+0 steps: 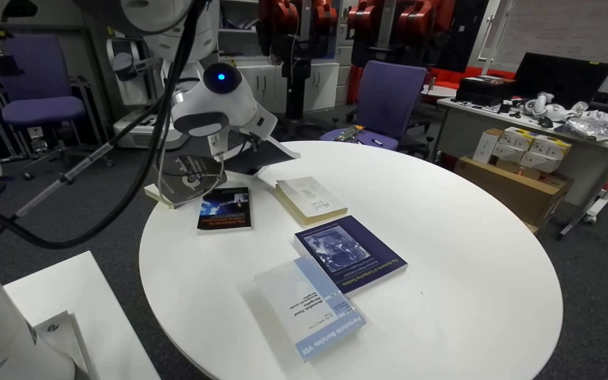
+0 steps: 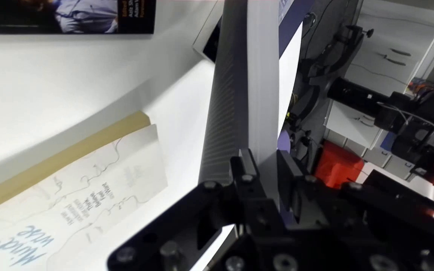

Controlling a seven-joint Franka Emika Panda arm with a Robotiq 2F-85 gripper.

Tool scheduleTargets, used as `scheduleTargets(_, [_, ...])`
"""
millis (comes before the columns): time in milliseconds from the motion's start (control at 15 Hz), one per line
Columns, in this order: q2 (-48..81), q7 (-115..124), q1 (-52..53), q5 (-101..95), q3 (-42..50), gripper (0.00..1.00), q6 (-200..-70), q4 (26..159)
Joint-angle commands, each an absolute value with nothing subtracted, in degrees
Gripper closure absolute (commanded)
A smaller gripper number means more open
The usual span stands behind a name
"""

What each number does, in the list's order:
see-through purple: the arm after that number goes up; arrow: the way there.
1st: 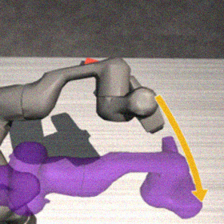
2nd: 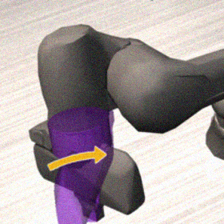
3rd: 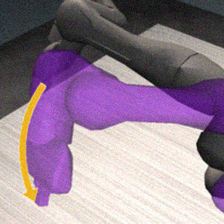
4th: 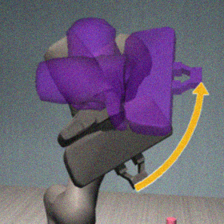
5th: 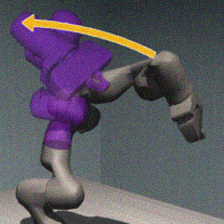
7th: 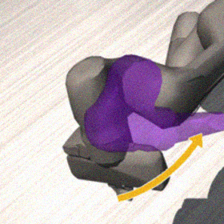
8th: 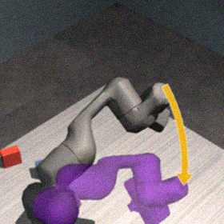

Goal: Move one book from the left to the right.

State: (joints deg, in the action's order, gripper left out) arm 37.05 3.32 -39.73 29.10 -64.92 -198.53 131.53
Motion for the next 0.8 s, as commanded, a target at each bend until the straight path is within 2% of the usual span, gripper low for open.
scheduleTargets(0, [28.9,14.5,-47.0,21.8,-67.3,0.95,-198.2,137.7])
scheduleTargets(733, [18.7,18.3,-67.4,21.7,-82.1,0.95,-198.4,144.5])
